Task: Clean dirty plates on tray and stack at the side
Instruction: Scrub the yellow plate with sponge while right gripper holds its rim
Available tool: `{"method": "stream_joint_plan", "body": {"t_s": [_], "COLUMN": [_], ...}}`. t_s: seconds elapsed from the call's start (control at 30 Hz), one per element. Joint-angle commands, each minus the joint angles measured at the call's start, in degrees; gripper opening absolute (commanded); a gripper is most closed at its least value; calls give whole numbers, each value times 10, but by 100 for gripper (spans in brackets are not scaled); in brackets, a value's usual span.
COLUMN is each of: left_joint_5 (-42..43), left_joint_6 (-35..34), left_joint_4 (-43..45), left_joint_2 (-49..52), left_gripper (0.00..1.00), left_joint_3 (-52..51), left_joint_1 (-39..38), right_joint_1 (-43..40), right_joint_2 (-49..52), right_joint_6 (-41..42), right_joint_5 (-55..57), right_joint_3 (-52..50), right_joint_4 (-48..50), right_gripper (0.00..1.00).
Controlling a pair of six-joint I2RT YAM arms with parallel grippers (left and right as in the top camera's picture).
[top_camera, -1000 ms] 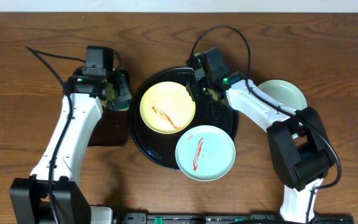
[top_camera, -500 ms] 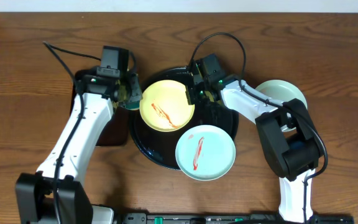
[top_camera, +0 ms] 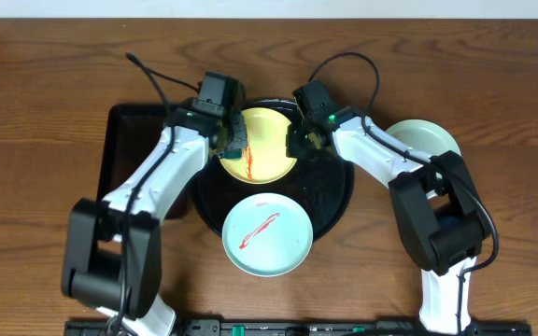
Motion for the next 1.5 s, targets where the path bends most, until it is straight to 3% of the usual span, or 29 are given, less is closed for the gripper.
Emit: {"method": "stream_joint_plan", "body": {"t_s": [0.0,0.3,0.6,0.9,1.1,1.3,1.47], "left_joint_5": [-3,-8,-6,179,176,72,-69], "left_joint_6": [-17,-19,-18,30,29,29,29], "left_joint_4": [33,113,67,-52,27,164,187], "left_joint_2": [23,65,112,101,101,102,102], "left_gripper": [8,7,7,7,8,8,8], "left_joint_3": [0,0,0,0,0,0,0], "left_joint_1": [-4,-7,-27,-29,-28,-29,-29], "right_joint_1": [-4,-4,-4,-4,-1,4,4], "right_joint_2": [20,20,20,21,21,21,21], "right_joint_6": [6,6,5,6,5,5,5], "right_joint_5": [91,91,96,104,104,104,108], "right_joint_3": [-16,-30,-32,-33,-33,-38,-38], "right_joint_4": [-15,-14,-11,-10,-7,-6,-6], "right_gripper": [1,1,1,1,1,1,1]}}
